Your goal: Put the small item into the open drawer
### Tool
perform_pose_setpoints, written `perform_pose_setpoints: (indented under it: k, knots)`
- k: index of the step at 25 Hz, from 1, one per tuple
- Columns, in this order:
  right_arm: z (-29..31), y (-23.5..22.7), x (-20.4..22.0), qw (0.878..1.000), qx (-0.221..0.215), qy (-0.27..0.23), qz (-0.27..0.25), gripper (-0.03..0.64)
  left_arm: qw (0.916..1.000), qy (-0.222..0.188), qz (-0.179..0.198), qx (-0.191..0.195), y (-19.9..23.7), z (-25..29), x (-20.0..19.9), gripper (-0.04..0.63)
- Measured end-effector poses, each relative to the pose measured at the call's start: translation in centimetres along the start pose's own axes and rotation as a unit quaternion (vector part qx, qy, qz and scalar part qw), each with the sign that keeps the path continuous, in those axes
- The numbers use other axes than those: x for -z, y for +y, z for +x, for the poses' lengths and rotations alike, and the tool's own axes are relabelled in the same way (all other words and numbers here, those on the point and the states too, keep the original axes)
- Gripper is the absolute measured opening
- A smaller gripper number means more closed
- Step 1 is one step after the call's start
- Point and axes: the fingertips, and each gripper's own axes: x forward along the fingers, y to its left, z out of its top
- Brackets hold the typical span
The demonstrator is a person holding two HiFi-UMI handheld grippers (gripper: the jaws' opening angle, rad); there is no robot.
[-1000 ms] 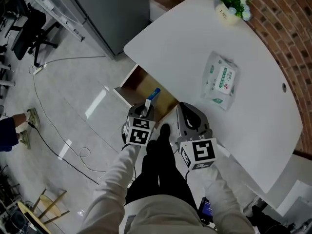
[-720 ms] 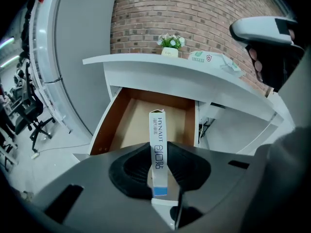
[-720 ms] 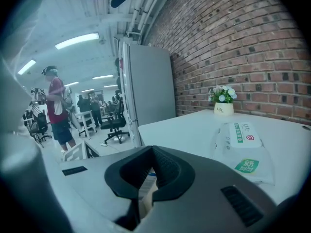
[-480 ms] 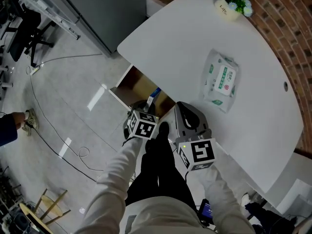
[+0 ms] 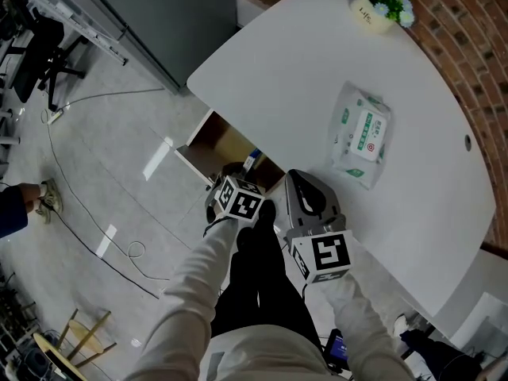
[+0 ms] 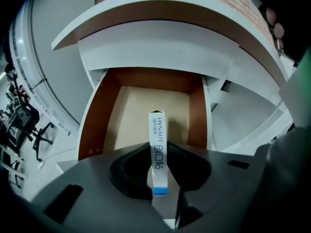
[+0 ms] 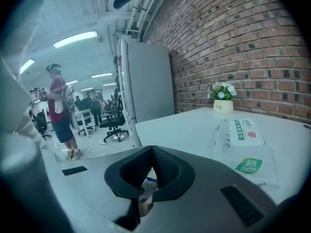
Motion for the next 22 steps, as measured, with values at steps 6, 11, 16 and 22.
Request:
perform_pose_setpoints:
  k: [6, 11, 16, 22]
  knots:
    - [0.3, -0.2, 0.3, 1.0, 0.002, 0.003, 0.002, 0.026, 0.9994, 0.021, 0.026, -0.002, -0.1, 1.4, 1.0, 0.098]
    - [0.6, -0.5, 0.3, 1.0, 0.002, 0.001, 0.002, 0.026, 0.9978, 0.049, 0.044, 0.007, -0.6, 2.9, 2.3, 0.098]
    - [0.7, -0.6, 0.0, 1.0, 0.0, 0.001, -0.003, 0.026, 0.997, 0.063, 0.044, 0.01, -0.8, 3.9, 2.9, 0.098]
    - [0.9, -0.8, 0.2, 1.0, 0.006, 0.004, 0.002, 0.026, 0.9954, 0.078, 0.053, 0.018, -1.0, 5.0, 2.9, 0.098]
